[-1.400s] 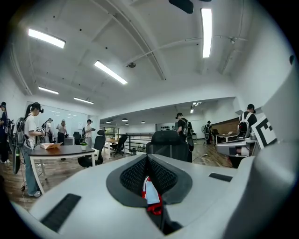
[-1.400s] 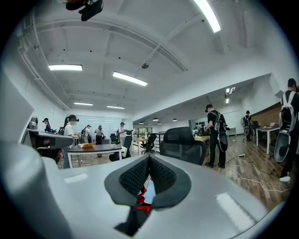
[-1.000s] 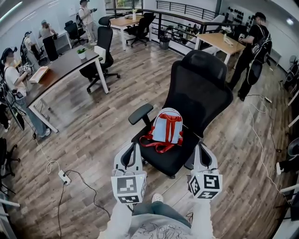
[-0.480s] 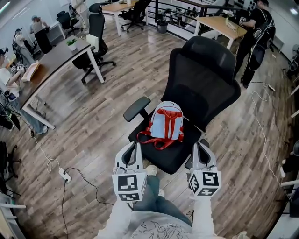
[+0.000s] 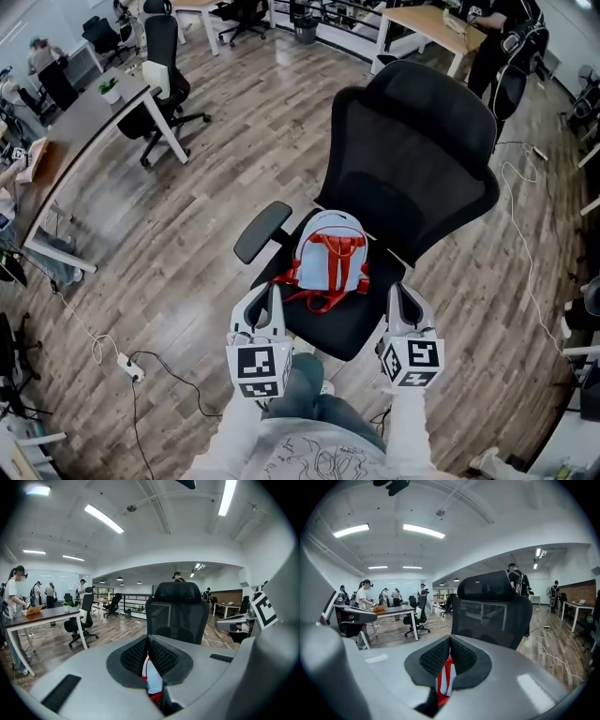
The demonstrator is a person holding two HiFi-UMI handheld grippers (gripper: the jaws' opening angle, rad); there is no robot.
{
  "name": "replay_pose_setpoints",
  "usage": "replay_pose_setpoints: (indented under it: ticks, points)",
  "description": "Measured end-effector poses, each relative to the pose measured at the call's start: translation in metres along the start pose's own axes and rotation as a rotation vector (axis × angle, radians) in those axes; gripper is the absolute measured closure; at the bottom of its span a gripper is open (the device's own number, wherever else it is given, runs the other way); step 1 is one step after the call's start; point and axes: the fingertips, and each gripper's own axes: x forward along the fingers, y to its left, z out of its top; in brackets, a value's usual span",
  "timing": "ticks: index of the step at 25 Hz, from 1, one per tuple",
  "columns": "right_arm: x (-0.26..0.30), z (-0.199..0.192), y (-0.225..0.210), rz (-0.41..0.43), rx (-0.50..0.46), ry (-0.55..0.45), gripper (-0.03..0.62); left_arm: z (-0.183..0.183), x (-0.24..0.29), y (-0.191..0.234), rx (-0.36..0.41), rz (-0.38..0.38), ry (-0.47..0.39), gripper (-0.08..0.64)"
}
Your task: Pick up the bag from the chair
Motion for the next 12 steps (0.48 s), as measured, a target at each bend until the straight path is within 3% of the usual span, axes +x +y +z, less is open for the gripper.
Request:
replay_pose_setpoints:
  ticks: [12]
  points:
    - [0.089, -0.047, -0.022, -0.073, 0.008, 0.149, 0.578, -0.042, 0.101, 0.031, 0.015, -0.106, 0.147, 0.552]
